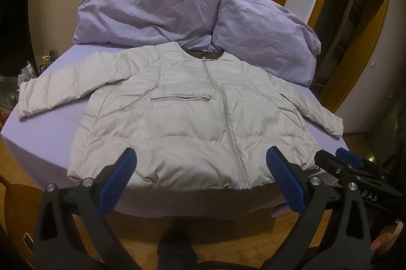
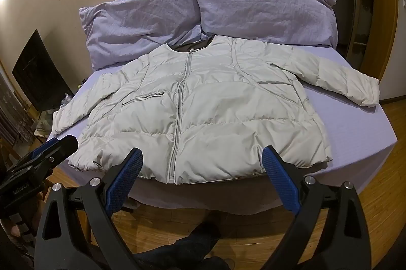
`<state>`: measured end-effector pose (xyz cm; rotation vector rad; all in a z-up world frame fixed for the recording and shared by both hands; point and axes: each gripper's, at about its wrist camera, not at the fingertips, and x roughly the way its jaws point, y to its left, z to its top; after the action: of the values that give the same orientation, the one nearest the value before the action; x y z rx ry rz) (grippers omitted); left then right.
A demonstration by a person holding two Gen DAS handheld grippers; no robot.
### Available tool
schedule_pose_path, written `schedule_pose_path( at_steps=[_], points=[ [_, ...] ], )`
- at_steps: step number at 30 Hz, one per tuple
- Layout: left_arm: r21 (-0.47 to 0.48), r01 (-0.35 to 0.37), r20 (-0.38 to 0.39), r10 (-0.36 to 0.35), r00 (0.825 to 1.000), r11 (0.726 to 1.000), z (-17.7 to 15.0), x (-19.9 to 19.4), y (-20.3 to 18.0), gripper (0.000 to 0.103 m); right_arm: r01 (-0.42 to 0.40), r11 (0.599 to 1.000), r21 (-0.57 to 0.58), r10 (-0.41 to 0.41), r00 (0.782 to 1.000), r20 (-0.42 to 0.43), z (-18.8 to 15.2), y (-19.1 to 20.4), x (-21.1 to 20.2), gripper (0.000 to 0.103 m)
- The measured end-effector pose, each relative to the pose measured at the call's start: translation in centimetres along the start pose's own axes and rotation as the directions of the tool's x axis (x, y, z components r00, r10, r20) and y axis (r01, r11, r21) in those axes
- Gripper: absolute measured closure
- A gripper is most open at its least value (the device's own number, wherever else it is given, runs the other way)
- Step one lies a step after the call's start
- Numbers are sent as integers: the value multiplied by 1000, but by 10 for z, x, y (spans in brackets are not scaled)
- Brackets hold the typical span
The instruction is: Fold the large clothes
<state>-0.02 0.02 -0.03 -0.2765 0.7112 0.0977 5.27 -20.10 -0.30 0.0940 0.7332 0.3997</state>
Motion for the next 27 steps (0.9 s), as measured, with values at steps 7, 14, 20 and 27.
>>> schedule_pose_path(
  at_steps=[7, 14, 20, 27],
  points=[
    [-2, 0, -1, 0, 1000, 1000, 1, 1, 1, 2, 0, 1000, -1, 0, 1000, 2, 0, 0, 0, 6],
    [-3, 1, -3, -1, 1000, 1000, 1, 1, 2, 2, -1, 1000, -1, 1, 1000, 2, 0, 0, 0, 6],
    [-4, 0, -3, 0, 1000, 1000, -2, 2, 6, 2, -1, 1000, 0, 1, 1000, 2, 0, 0, 0, 6],
    [-5, 2, -6, -2, 1000, 1000, -2, 2, 6, 2, 0, 1000, 1, 0, 1000, 3, 0, 0, 1, 6]
  ],
)
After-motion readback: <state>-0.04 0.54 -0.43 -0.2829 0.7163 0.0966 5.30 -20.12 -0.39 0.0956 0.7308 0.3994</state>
